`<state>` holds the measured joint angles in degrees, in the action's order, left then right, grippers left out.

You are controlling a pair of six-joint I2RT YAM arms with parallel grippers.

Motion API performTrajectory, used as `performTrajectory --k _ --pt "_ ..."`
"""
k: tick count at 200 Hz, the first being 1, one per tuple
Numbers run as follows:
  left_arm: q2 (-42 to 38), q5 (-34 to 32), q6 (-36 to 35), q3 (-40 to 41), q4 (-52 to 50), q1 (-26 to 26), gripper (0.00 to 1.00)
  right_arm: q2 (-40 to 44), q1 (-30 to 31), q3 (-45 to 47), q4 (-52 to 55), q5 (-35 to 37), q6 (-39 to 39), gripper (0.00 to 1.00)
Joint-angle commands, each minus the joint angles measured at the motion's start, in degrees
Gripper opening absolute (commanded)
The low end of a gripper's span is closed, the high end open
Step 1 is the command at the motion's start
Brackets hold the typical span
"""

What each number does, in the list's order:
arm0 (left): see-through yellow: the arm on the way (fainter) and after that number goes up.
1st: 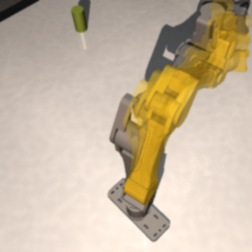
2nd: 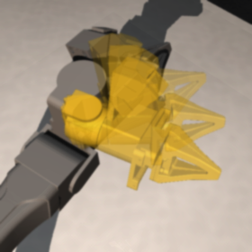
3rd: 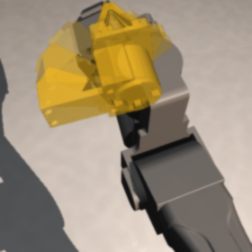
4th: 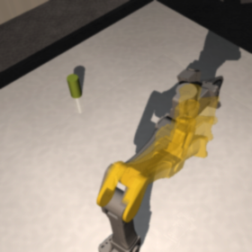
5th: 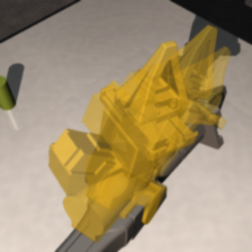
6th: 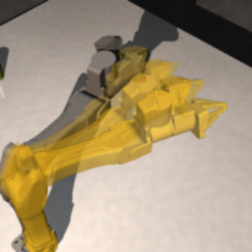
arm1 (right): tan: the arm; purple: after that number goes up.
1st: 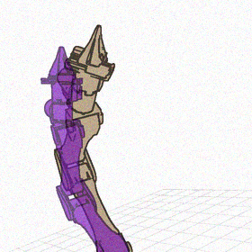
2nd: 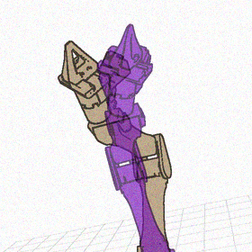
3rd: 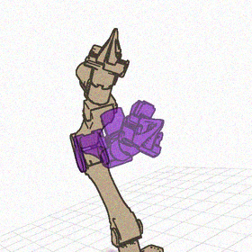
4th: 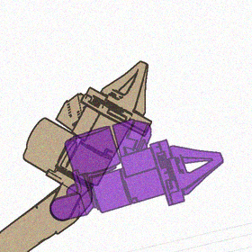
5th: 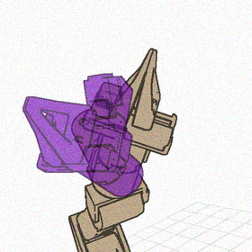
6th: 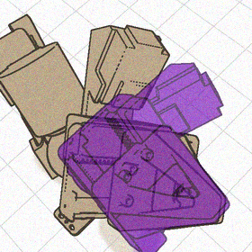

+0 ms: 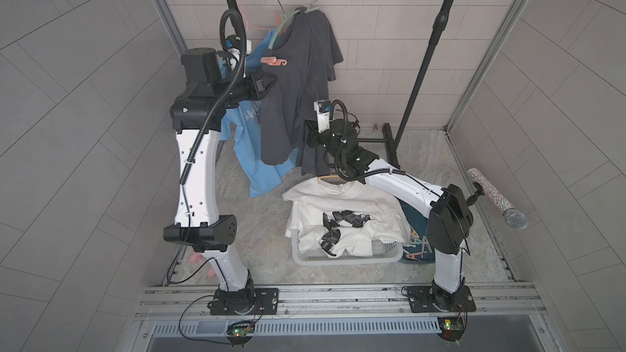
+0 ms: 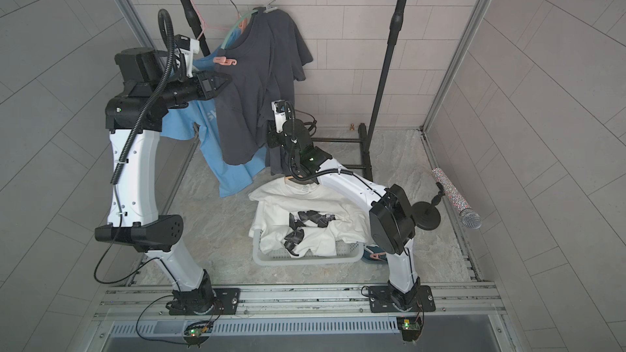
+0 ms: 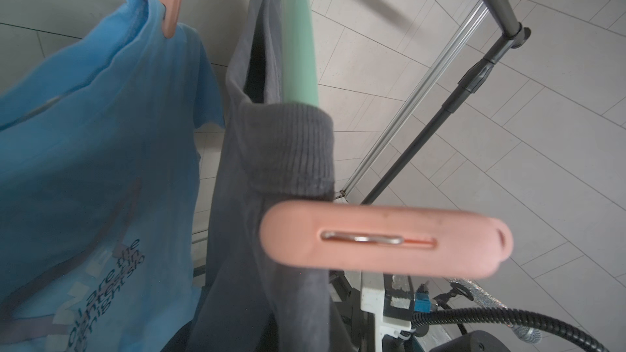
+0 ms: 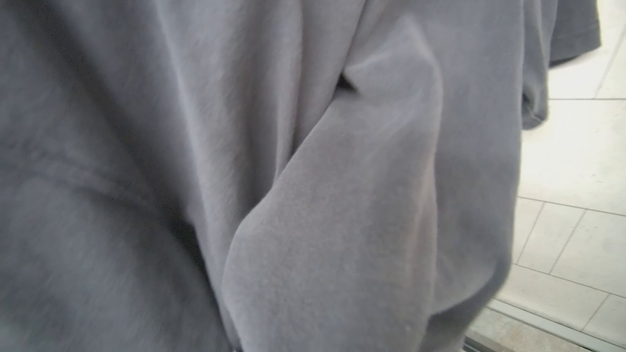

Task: Use clothespins to secure the t-shirt on both sides of the hanger
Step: Hang the hanger on the clothesline.

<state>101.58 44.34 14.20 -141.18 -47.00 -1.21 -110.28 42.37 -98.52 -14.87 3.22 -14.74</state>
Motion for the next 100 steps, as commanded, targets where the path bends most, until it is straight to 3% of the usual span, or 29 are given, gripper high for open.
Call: performTrajectory --k 1,12,21,27,43,57,77,100 --pt "-5.1 -5.7 -3.3 1.3 1.2 -0.4 0.17 2.1 1.5 0.1 -0.5 -2.9 1.1 0.0" --pt "-6.9 -9.2 -4.1 2.6 0.5 -0.4 0.22 2.3 1.8 0.6 -0.7 -3.4 0.8 0.0" --pt "-8.4 -11.7 -4.6 4.3 0.3 -0.4 0.32 2.6 1.9 1.1 -0.7 -3.6 0.1 0.03" --pt "-9.6 -13.1 -5.0 5.5 0.5 -0.4 0.4 2.8 1.8 1.6 -0.6 -3.7 -0.5 0.12" --pt "-13.4 -15.3 -5.6 9.3 1.7 -0.4 0.6 3.9 1.8 2.9 -0.3 -2.9 -0.8 0.5" --pt "-16.9 -16.8 -5.4 13.0 3.4 -0.4 0.74 5.5 1.8 3.8 1.2 -2.4 -0.9 0.64" --pt "-21.9 -17.8 -4.8 18.6 6.3 -0.4 0.86 9.0 1.8 5.6 4.4 -1.3 0.0 0.72" --pt "-27.1 -22.6 -4.0 23.3 8.0 -0.4 0.91 14.6 1.6 8.4 11.2 2.5 0.3 0.73"
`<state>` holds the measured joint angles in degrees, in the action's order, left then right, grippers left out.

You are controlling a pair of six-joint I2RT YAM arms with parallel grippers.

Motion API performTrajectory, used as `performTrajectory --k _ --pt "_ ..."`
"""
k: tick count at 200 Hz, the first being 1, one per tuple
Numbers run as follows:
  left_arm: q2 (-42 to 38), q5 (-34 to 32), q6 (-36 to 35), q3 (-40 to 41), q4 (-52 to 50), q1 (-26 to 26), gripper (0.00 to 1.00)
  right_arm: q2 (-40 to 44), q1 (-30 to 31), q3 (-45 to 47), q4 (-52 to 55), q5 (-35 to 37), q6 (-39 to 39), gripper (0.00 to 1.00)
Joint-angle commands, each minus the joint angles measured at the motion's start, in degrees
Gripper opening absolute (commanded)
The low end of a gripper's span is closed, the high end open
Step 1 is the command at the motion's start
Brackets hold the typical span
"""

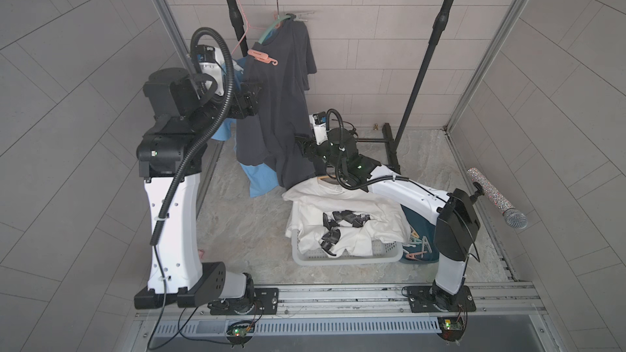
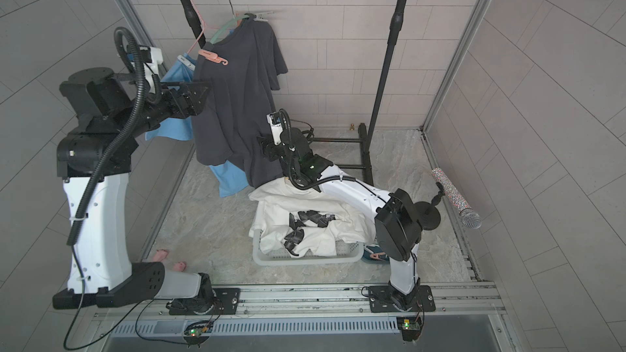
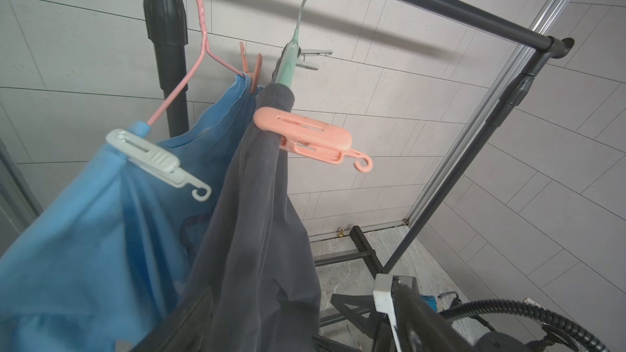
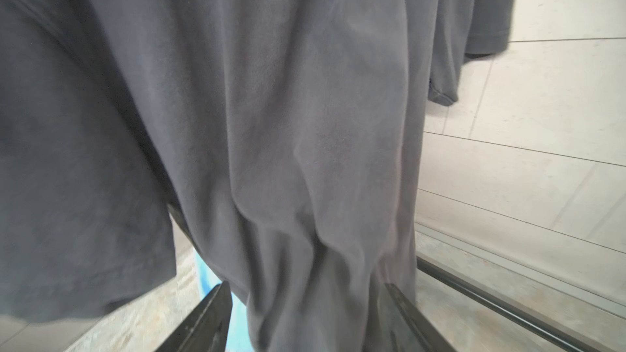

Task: Use clothespins to secure the t-shirt on both sides of the hanger
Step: Hang the hanger on the clothesline, then pick up the clothespin from the storage box.

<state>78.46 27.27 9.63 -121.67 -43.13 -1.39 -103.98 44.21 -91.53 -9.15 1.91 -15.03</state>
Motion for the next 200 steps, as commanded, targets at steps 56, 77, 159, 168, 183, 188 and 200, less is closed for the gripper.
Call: performTrajectory --k 56,77,159,168,183,188,200 --pt "-15.7 -6.2 4.0 16.2 6.5 -0.2 0.93 29.1 -1.5 18.6 18.0 14.4 -1.6 0.73" --pt "-19.7 -0.3 8.1 21.8 8.9 -0.2 0.92 38.6 -2.2 26.5 23.9 20.0 -4.7 0.7" --pt "-29.5 10.2 13.9 45.7 11.5 5.4 0.77 67.7 -5.4 53.8 44.1 27.3 -22.1 0.57" --pt "-29.7 9.5 13.4 48.1 11.1 6.8 0.77 67.9 -6.5 55.4 45.0 27.4 -24.1 0.55" --pt "-29.3 7.3 12.0 51.6 10.5 10.4 0.77 67.3 -8.9 58.3 45.2 26.6 -26.3 0.53" --pt "-29.0 6.1 11.5 52.5 10.2 12.1 0.77 66.7 -9.8 58.8 45.2 26.4 -27.0 0.52" --pt "-27.8 2.8 10.2 54.5 9.7 16.7 0.77 65.0 -12.9 59.8 44.9 24.8 -28.1 0.52"
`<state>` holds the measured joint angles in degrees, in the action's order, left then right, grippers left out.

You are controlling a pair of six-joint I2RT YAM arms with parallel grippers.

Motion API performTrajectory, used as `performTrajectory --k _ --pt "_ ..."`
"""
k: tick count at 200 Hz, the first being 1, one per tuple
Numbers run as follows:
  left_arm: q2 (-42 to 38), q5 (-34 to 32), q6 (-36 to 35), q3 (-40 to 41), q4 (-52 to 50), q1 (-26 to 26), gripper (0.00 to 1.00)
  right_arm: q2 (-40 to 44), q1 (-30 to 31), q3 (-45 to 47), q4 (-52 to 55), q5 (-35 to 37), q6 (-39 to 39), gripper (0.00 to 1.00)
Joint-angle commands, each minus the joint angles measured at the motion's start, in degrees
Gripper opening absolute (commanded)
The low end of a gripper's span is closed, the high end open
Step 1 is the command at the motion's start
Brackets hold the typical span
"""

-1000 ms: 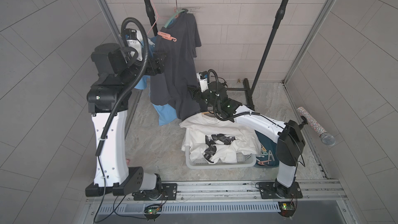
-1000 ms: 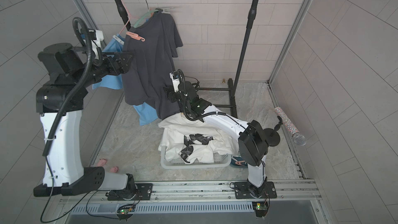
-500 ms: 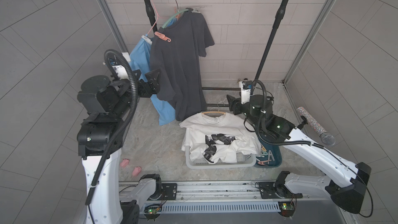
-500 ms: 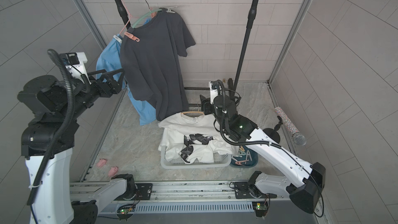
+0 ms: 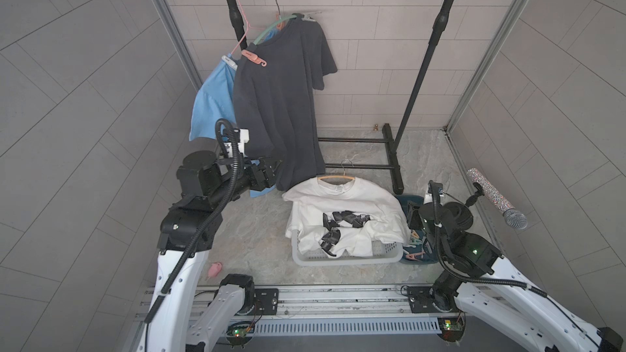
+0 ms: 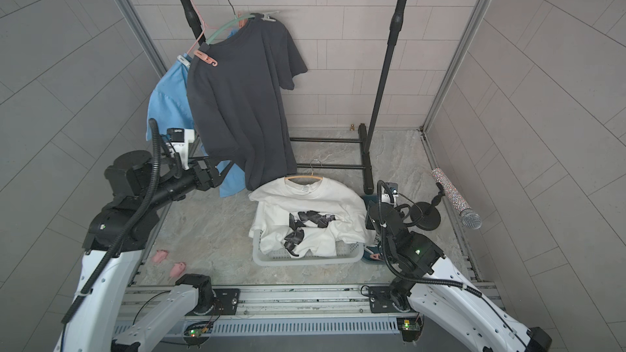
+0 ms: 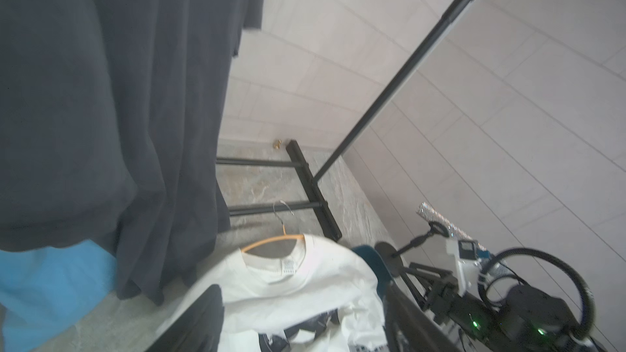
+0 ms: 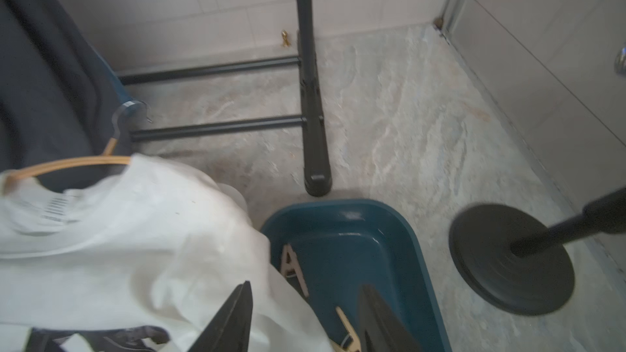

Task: Use clothespins to secure the t-shirt on both sides of the hanger
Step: Pick up the clothespin from the storage box.

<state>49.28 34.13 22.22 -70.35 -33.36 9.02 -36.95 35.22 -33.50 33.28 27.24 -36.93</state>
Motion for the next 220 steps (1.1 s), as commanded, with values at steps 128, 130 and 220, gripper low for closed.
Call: performTrajectory --k 128,130,220 --pt "14.1 -11.4 -6.8 10.1 2.1 18.2 0.76 -15.4 -17.4 11.3 -10.0 -17.2 -6.9 0.57" --pt "14.1 -11.5 -6.9 10.2 2.2 18.2 0.76 -15.7 -17.4 11.3 -10.2 -17.2 -6.9 0.57" --pt "13.8 -13.2 -7.1 11.5 2.4 18.2 0.76 -23.4 -18.9 11.5 -12.9 -14.7 -8.7 0.5"
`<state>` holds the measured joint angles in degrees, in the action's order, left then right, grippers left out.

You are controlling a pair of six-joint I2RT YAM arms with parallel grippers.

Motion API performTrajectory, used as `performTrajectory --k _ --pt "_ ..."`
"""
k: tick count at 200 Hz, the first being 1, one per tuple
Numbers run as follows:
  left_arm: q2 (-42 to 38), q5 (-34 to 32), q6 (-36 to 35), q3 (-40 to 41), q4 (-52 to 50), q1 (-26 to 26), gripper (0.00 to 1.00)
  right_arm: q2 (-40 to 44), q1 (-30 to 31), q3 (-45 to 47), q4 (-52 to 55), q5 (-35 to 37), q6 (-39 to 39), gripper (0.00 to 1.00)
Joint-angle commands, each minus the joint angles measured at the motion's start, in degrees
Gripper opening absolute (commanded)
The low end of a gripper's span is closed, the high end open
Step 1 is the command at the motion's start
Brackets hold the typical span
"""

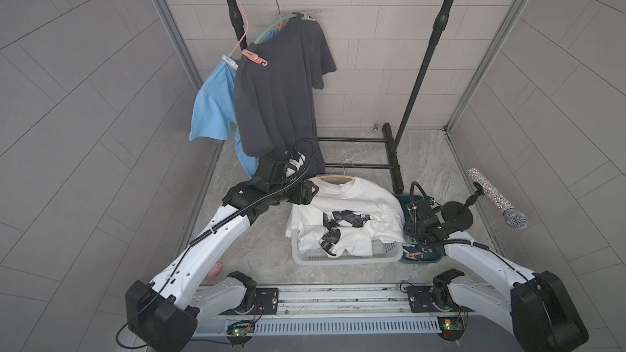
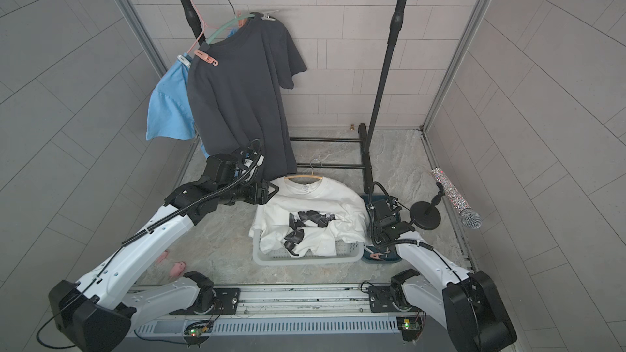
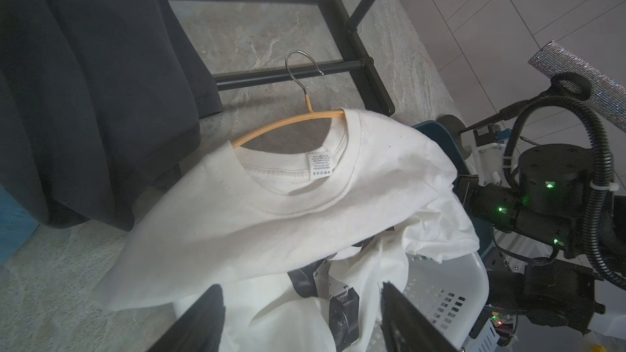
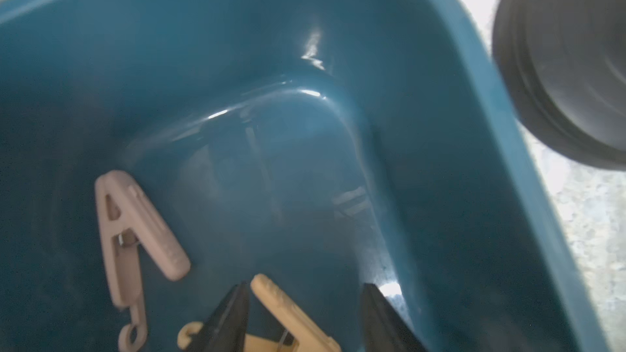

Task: Use clothespins to secure the t-shirt on both sides of the hanger
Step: Pick up the clothespin from the storage box.

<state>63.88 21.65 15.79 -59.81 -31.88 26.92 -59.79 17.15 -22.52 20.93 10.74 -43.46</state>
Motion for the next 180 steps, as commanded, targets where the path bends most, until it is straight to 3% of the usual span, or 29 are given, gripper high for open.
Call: performTrajectory --k 1,83,145,180 --pt "-0.8 -0.7 -0.7 0.9 0.9 0.3 0.76 -0.6 -0.9 0.5 -0.6 1.8 -2.2 0.49" --pt "-1.4 -1.5 -0.8 1.2 1.4 0.3 0.76 -2.4 -4.9 1.5 -2.4 0.7 -3.0 0.3" --pt "-3.5 -3.6 -0.9 0.7 0.8 0.3 0.76 0.6 -7.1 3.0 -2.7 -0.6 -5.0 0.0" --pt "-4.8 -3.8 -0.6 -0.5 -0.3 0.3 0.76 8.4 -7.7 1.9 0.7 0.1 -4.8 0.0"
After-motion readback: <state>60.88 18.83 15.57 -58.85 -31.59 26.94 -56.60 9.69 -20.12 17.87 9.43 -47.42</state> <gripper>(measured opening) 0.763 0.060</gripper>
